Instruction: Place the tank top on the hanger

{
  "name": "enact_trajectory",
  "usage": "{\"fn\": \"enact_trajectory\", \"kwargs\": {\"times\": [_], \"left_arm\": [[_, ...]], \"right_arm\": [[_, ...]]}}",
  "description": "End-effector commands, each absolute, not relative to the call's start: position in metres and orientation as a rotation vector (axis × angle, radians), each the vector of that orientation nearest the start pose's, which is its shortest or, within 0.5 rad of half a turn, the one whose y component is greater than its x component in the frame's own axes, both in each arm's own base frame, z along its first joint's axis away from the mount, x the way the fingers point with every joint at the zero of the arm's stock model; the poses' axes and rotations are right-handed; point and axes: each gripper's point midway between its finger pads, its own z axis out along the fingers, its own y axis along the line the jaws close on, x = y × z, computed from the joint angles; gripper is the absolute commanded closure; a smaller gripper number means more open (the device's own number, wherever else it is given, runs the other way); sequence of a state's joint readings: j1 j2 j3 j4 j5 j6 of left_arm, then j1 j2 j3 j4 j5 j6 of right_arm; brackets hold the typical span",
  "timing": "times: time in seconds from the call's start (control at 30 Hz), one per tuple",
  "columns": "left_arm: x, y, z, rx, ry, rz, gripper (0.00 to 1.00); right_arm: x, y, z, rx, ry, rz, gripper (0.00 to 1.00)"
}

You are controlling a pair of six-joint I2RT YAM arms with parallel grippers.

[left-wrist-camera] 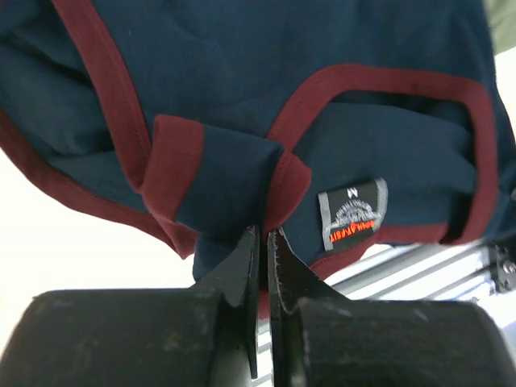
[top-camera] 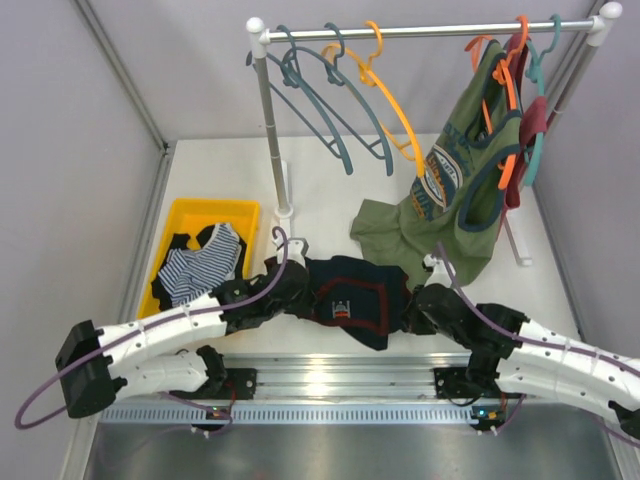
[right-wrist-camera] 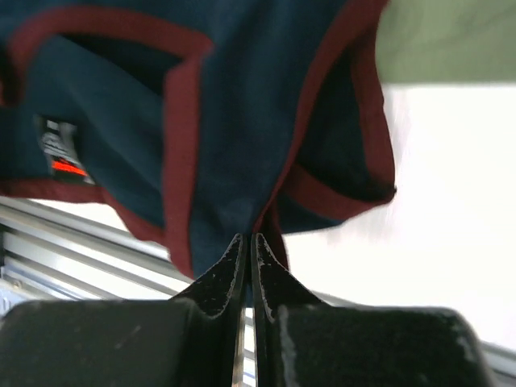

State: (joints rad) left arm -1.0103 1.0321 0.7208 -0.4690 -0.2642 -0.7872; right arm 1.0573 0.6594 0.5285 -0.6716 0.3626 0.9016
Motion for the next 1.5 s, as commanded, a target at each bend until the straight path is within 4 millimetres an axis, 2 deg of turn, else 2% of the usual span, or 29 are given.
{"fn": "enact_trajectory", "kwargs": {"times": [0.0, 0.07, 0.1, 0.2, 0.23, 0.3, 0.43, 0.6, 0.73, 0.77, 0.83, 0.87, 0.9, 0.93, 0.97, 1.0, 1.03, 1.07, 1.13, 1.17, 1.2, 1.23, 1.27, 1.3, 1.33, 1.37, 1.4, 1.43, 1.47], "left_arm": [[0.186, -0.263, 0.136, -0.011, 2.291, -0.674, 1.0], [0.186, -0.264, 0.134, -0.005, 2.295, -0.662, 1.0], [0.187, -0.263, 0.135, 0.002, 2.291, -0.659, 0.96], [0.187, -0.261, 0.141, 0.002, 2.281, -0.647, 0.79], [0.187, -0.26, 0.143, 0.003, 2.278, -0.646, 0.75], [0.186, -0.257, 0.147, -0.007, 2.272, -0.645, 0.66], [0.184, -0.247, 0.153, -0.016, 2.275, -0.62, 0.61], [0.183, -0.238, 0.172, -0.019, 2.252, -0.612, 0.59], [0.181, -0.233, 0.183, -0.01, 2.247, -0.604, 0.58], [0.181, -0.233, 0.188, -0.008, 2.24, -0.61, 0.58], [0.18, -0.231, 0.191, -0.002, 2.24, -0.603, 0.58], [0.181, -0.23, 0.194, -0.005, 2.233, -0.604, 0.58], [0.181, -0.229, 0.195, -0.004, 2.234, -0.598, 0.58], [0.18, -0.229, 0.196, -0.004, 2.231, -0.603, 0.58], [0.181, -0.228, 0.198, -0.003, 2.229, -0.602, 0.58], [0.18, -0.227, 0.199, -0.003, 2.229, -0.602, 0.58], [0.179, -0.227, 0.201, 0.0, 2.228, -0.603, 0.58], [0.179, -0.227, 0.202, 0.002, 2.226, -0.604, 0.58], [0.179, -0.225, 0.206, 0.003, 2.223, -0.602, 0.58], [0.179, -0.224, 0.207, 0.01, 2.219, -0.601, 0.58], [0.179, -0.223, 0.208, 0.009, 2.218, -0.596, 0.57], [0.179, -0.223, 0.209, 0.014, 2.219, -0.592, 0.57], [0.179, -0.222, 0.21, 0.022, 2.22, -0.588, 0.57], [0.179, -0.224, 0.21, 0.028, 2.22, -0.589, 0.57], [0.179, -0.224, 0.213, 0.03, 2.217, -0.594, 0.57], [0.179, -0.225, 0.213, 0.037, 2.22, -0.592, 0.57], [0.179, -0.225, 0.213, 0.04, 2.222, -0.588, 0.57], [0.179, -0.226, 0.215, 0.045, 2.218, -0.593, 0.57], [0.179, -0.226, 0.215, 0.048, 2.22, -0.59, 0.57]], "right_arm": [[0.135, 0.198, 0.119, 0.109, 2.342, 0.752, 1.0], [0.135, 0.196, 0.118, 0.102, 2.348, 0.736, 1.0], [0.135, 0.196, 0.121, 0.098, 2.343, 0.737, 0.98], [0.137, 0.192, 0.13, 0.074, 2.337, 0.705, 0.83], [0.138, 0.187, 0.131, 0.063, 2.335, 0.672, 0.74], [0.141, 0.187, 0.148, 0.049, 2.306, 0.673, 0.63], [0.145, 0.182, 0.172, 0.0, 2.277, 0.632, 0.46], [0.153, 0.178, 0.22, -0.007, 2.198, 0.63, 0.32], [0.162, 0.174, 0.267, -0.072, 2.123, 0.584, 0.29], [0.165, 0.175, 0.297, -0.068, 2.067, 0.616, 0.3], [0.174, 0.173, 0.32, -0.111, 2.019, 0.563, 0.31], [0.177, 0.171, 0.354, -0.097, 1.953, 0.584, 0.32], [0.183, 0.164, 0.366, -0.088, 1.927, 0.528, 0.32], [0.192, 0.167, 0.373, -0.141, 1.92, 0.455, 0.33], [0.196, 0.164, 0.408, -0.123, 1.857, 0.47, 0.33], [0.203, 0.159, 0.422, -0.15, 1.823, 0.417, 0.34], [0.213, 0.166, 0.43, -0.166, 1.814, 0.39, 0.34], [0.216, 0.162, 0.457, -0.145, 1.76, 0.41, 0.34], [0.236, 0.167, 0.472, -0.181, 1.735, 0.387, 0.34], [0.239, 0.164, 0.493, -0.168, 1.695, 0.409, 0.35], [0.248, 0.16, 0.5, -0.18, 1.681, 0.392, 0.35], [0.261, 0.166, 0.501, -0.189, 1.68, 0.378, 0.35], [0.265, 0.163, 0.517, -0.181, 1.644, 0.384, 0.35], [0.283, 0.167, 0.513, -0.212, 1.653, 0.366, 0.35], [0.291, 0.168, 0.517, -0.219, 1.646, 0.372, 0.34], [0.295, 0.169, 0.531, -0.226, 1.61, 0.393, 0.35], [0.311, 0.174, 0.526, -0.253, 1.622, 0.405, 0.34], [0.314, 0.175, 0.536, -0.258, 1.598, 0.42, 0.35], [0.32, 0.177, 0.537, -0.272, 1.597, 0.427, 0.35]]}}
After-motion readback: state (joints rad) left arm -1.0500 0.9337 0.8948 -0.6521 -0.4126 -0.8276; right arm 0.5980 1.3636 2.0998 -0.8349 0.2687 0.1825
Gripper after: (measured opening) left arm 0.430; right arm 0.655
